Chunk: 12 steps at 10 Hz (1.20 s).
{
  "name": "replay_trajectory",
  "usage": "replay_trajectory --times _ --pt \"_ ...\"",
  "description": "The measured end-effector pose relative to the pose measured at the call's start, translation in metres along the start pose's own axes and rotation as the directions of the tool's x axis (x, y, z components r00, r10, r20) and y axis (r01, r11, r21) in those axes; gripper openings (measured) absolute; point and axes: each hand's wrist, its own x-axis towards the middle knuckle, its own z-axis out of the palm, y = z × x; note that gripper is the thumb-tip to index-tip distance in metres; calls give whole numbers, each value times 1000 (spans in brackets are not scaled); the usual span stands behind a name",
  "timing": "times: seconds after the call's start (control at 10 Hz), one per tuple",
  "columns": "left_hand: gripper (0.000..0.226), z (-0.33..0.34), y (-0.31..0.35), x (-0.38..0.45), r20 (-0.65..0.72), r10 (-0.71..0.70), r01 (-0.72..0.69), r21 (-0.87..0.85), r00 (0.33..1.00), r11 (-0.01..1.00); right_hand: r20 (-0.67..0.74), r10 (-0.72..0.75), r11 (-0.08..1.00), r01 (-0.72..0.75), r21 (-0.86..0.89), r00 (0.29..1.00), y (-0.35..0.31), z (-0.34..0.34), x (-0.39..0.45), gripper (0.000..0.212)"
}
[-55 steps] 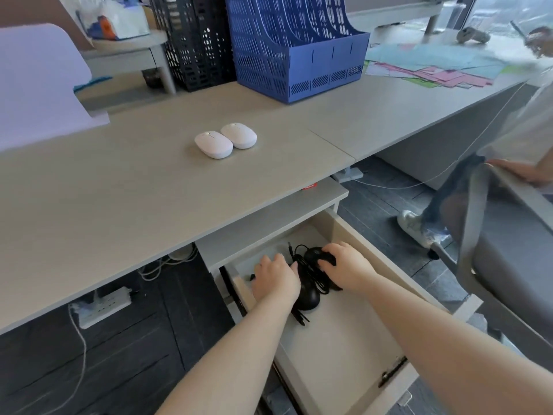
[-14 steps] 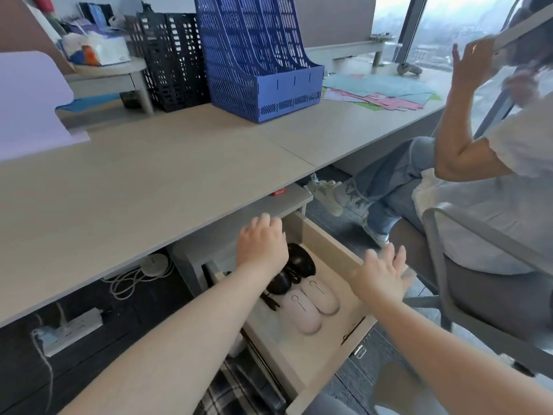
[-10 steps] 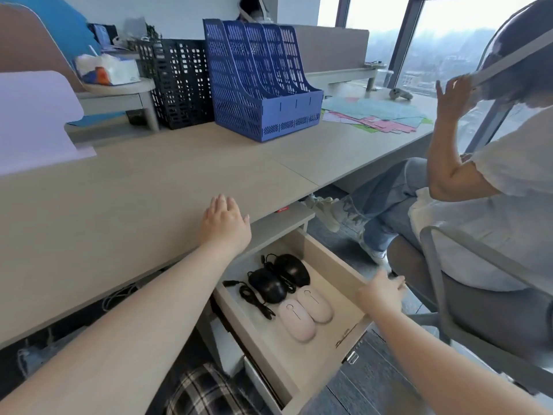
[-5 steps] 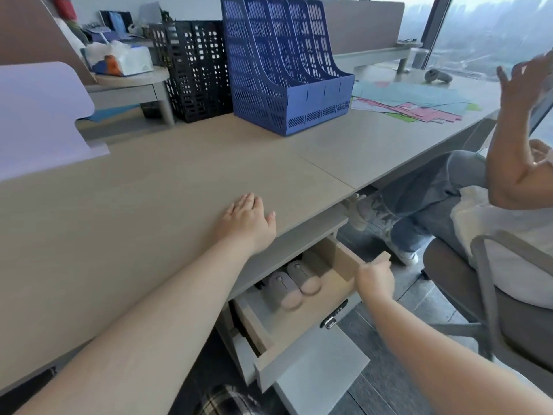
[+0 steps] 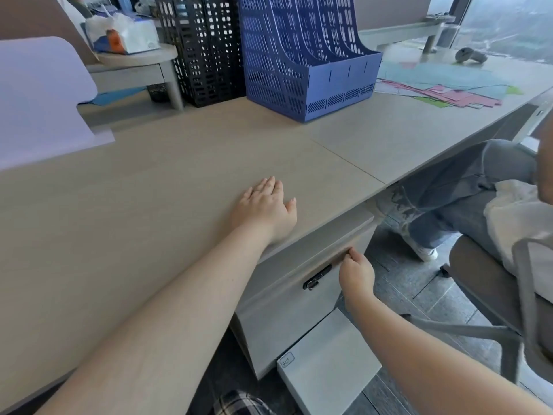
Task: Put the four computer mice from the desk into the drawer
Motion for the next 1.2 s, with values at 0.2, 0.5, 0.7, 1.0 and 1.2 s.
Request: replay_trajectory --times 0.2,0.5,0.7,1.0,1.2 --pt "63 2 0 2 -12 4 -4 -9 1000 1000 22 9 999 -10 44 1000 1 10 3 51" --pt "63 3 0 2 -14 0 0 11 1000 1000 16 14 996 -12 -91 1000 2 16 5 36" --pt "63 1 1 -2 -7 4 -4 5 1000 1000 146 -66 908 120 -402 987 -6 -10 11 58" --pt "62 -1 1 -4 -11 -1 0 -12 1000 1000 457 225 718 170 -675 861 -39 -42 -11 30" --pt "62 -2 1 -7 -14 1 -1 -28 1000 1000 422 -155 719 395 -572 893 -99 -140 -62 16"
